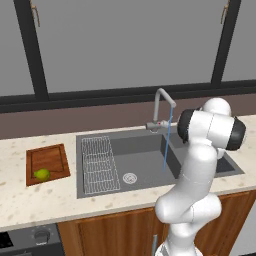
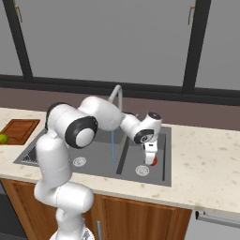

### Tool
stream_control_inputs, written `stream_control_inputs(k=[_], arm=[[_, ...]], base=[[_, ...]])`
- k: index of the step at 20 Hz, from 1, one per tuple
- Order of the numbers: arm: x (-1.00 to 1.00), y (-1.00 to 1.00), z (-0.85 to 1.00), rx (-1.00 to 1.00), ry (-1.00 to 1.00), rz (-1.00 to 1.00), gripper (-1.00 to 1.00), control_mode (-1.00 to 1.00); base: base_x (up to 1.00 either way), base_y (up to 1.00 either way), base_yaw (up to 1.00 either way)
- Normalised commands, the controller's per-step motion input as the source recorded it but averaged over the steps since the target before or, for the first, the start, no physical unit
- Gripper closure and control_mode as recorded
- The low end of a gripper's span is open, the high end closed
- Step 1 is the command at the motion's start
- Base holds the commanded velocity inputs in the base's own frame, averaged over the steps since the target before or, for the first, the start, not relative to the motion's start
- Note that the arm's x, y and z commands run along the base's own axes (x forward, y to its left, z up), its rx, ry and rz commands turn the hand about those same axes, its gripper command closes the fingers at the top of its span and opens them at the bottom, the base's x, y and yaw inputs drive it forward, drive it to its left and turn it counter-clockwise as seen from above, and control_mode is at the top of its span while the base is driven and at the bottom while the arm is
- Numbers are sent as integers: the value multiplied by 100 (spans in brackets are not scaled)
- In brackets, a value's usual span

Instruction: Pick the apple, pear from the sink and place them on the cutting board to airdry. Then turn off the sink faucet.

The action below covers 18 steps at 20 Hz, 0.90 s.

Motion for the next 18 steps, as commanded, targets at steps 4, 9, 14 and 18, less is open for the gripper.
stream_control_inputs(k=[4,9,14,18], arm=[[19,-10,-22,0,0,0,-100,-100],[15,-8,-21,0,-1,0,-100,-100],[20,-7,-14,0,0,0,-100,-100],[24,-6,-9,0,0,0,-100,-100]], base=[[0,0,0],[0,0,0],[0,0,0],[0,0,0]])
